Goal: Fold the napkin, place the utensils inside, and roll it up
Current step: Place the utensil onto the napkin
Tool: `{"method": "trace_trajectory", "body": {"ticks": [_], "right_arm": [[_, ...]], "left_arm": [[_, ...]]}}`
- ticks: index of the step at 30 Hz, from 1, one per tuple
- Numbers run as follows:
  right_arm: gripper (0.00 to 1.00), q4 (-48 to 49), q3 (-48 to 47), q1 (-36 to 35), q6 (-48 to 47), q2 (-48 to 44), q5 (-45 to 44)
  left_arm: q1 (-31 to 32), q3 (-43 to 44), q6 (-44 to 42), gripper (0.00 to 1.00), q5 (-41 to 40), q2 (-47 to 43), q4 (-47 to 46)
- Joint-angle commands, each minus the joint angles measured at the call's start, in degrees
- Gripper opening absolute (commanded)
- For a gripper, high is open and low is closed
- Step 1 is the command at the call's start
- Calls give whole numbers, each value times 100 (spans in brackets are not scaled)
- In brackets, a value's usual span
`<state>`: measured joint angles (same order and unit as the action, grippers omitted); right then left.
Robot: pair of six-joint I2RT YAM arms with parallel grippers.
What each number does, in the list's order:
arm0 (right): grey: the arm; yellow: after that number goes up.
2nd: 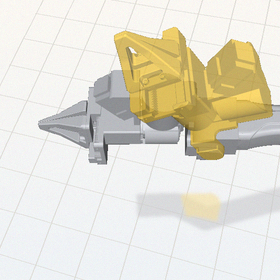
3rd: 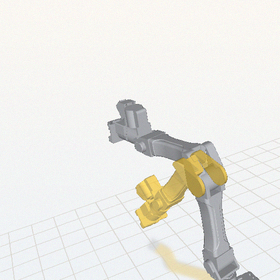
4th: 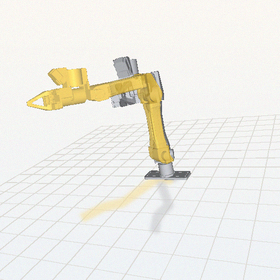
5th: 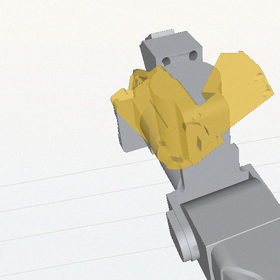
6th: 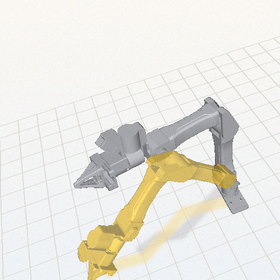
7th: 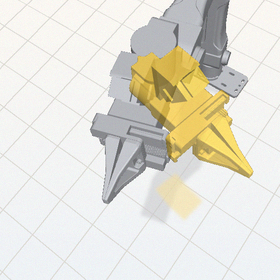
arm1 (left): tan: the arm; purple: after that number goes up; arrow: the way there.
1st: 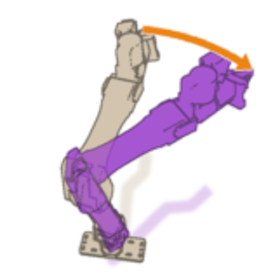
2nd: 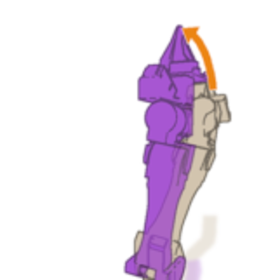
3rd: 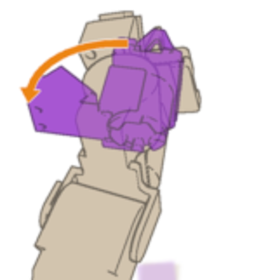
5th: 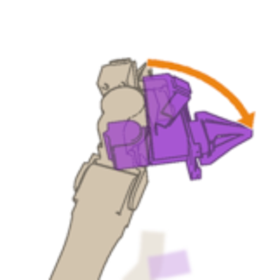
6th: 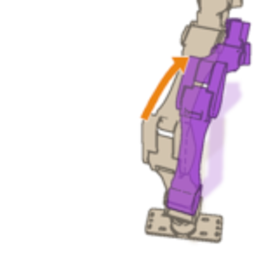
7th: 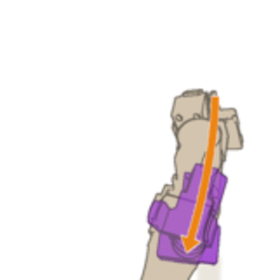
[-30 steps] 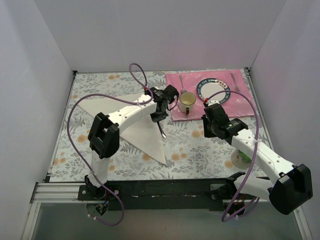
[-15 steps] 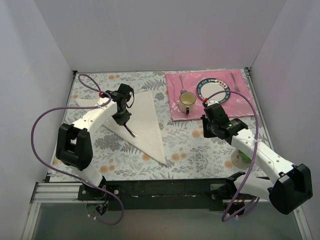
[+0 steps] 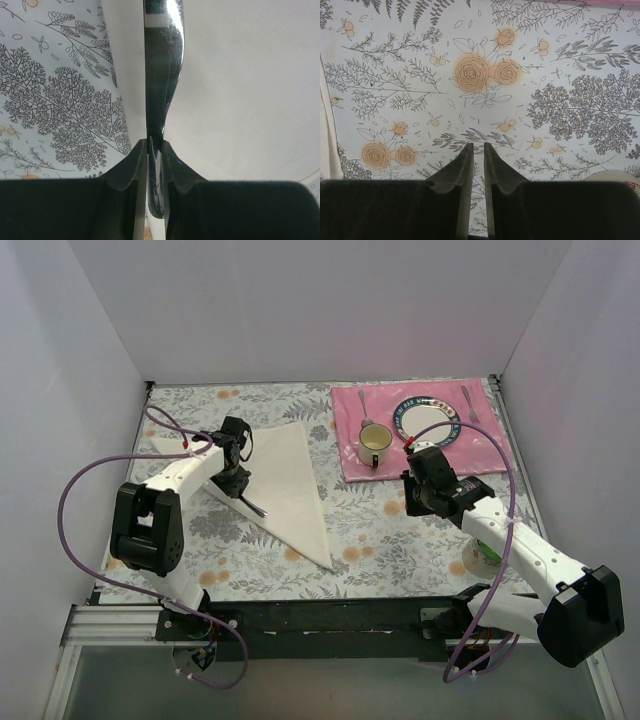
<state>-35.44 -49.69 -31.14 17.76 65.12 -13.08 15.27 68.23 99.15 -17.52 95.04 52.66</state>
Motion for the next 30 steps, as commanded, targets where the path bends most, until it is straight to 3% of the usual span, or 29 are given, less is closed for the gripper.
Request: {"method": "trace_trajectory", "body": {"ticks": [1, 30], "right_arm": [[21, 90, -32, 29, -53, -17, 16], [21, 99, 12, 29, -44, 27, -37]], "left_arm": [[-129, 226, -115, 0, -68, 163, -213], [-428, 94, -414, 0, 47, 594, -547]]}}
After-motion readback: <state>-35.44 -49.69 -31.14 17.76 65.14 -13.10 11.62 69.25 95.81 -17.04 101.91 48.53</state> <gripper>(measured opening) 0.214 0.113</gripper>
